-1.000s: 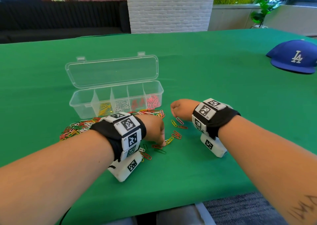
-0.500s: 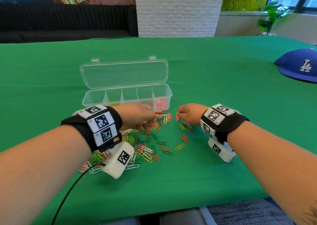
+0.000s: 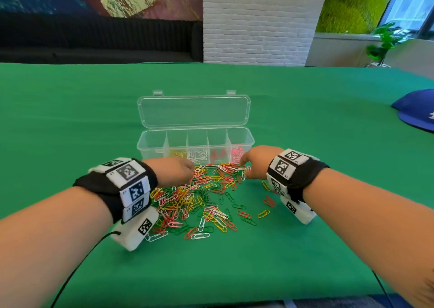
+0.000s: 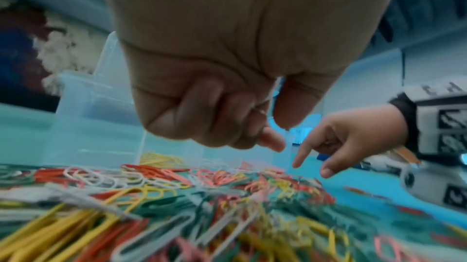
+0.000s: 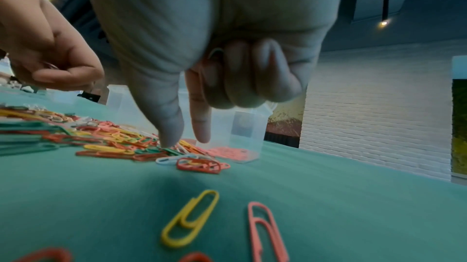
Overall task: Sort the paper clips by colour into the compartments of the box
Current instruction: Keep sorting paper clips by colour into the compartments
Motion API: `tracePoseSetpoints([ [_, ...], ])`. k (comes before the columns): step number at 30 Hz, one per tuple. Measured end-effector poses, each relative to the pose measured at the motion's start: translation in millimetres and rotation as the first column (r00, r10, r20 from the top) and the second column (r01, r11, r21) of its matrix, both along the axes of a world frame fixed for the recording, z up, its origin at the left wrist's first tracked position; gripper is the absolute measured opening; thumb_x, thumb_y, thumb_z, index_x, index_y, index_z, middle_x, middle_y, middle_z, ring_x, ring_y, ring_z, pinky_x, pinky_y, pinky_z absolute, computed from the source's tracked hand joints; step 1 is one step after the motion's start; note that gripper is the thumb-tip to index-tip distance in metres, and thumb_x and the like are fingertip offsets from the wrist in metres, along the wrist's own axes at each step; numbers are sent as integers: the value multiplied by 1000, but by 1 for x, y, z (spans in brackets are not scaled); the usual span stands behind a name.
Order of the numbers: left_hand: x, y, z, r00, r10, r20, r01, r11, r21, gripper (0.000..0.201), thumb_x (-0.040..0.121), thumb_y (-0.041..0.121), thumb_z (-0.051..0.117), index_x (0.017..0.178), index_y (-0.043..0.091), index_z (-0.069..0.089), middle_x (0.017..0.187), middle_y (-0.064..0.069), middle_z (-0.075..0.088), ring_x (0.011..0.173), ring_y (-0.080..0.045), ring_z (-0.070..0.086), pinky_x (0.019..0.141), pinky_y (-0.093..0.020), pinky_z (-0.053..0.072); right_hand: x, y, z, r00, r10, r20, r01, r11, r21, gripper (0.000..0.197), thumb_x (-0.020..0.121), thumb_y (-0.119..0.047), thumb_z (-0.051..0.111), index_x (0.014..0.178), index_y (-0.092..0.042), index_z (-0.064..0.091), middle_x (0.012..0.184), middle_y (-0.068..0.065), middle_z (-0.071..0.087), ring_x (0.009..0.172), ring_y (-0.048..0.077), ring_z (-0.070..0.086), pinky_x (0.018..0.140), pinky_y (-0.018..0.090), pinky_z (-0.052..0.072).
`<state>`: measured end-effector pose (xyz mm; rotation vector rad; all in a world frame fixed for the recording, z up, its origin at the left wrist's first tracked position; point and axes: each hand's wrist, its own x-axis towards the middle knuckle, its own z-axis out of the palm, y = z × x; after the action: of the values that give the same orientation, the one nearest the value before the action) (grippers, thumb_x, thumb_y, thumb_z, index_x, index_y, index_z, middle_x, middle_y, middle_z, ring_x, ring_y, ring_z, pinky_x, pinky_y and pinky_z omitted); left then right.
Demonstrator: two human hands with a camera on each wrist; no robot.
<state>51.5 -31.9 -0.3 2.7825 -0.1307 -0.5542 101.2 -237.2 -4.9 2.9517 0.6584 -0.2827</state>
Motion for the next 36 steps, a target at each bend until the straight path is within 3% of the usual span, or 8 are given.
tracePoseSetpoints([
  [3, 0, 0, -12, 999, -30, 43, 25, 995, 95, 18, 92, 26, 41, 76, 20, 47, 76, 1, 49, 64, -12, 42, 60, -24, 37, 5, 7, -4, 1000, -2, -23, 2, 999, -39, 41, 89, -32, 59, 129, -24, 56, 131, -1, 56, 117, 19, 55, 89, 26, 44],
  [7, 2, -3, -19, 994, -69, 80, 58, 989, 135, 15, 92, 27, 45, 79, 20, 50, 74, 4, 49, 63, -10, 42, 52, -21, 34, 8, 10, -7, 999, 0, -40, -1, 999, -39, 34, 90, -30, 59, 122, -23, 60, 125, -1, 60, 112, 19, 57, 84, 25, 43],
  [16, 3, -5, -22, 992, -95, 82, 84, 988, 129, 13, 91, 30, 48, 82, 21, 51, 73, 4, 50, 63, -13, 44, 52, -21, 35, 8, 8, -6, 997, 44, -63, -47, 998, -44, 21, 91, -18, 51, 106, -19, 66, 109, 1, 65, 101, 20, 59, 76, 22, 39],
  [20, 2, -5, -24, 989, -115, 89, 102, 985, 136, 12, 90, 31, 47, 82, 24, 51, 83, 3, 53, 72, -15, 46, 57, -23, 36, 9, 3, -8, 996, 27, -84, -28, 999, -16, 17, 91, -19, 51, 100, -17, 65, 84, -3, 56, 81, 17, 52, 72, 21, 35],
  [24, 2, -4, -24, 990, -111, 83, 102, 989, 108, 12, 91, 31, 46, 83, 23, 52, 85, 3, 54, 71, -15, 46, 58, -23, 38, 12, -5, -10, 995, -47, -92, 58, 990, 128, 16, 90, -19, 47, 75, -23, 48, 65, -9, 43, 60, 9, 43, 64, 22, 35],
  [27, 2, -3, -24, 991, -110, 80, 102, 990, 100, 13, 91, 31, 45, 82, 23, 51, 81, 3, 53, 68, -14, 45, 57, -23, 38, 13, -8, -3, 985, -113, -134, 147, 948, 282, 34, 96, -17, 37, 63, -24, 34, 63, -9, 37, 62, 12, 38, 59, 23, 31],
  [32, 0, -7, -24, 987, -147, 60, 137, 981, 135, 14, 91, 30, 44, 81, 21, 49, 79, 3, 49, 67, -14, 42, 54, -21, 35, 16, -14, -3, 910, -252, -328, 379, 827, 416, 25, 94, -14, 35, 69, -15, 38, 64, 2, 42, 52, 15, 35, 49, 23, 32],
  [36, -1, -8, -24, 985, -161, 58, 152, 979, 139, 14, 93, 29, 44, 83, 20, 50, 80, 3, 49, 66, -12, 41, 53, -21, 34, 16, -18, -5, 820, -219, -529, 499, 728, 471, 20, 91, -1, 34, 74, -11, 38, 68, 8, 50, 51, 17, 39, 44, 24, 32],
])
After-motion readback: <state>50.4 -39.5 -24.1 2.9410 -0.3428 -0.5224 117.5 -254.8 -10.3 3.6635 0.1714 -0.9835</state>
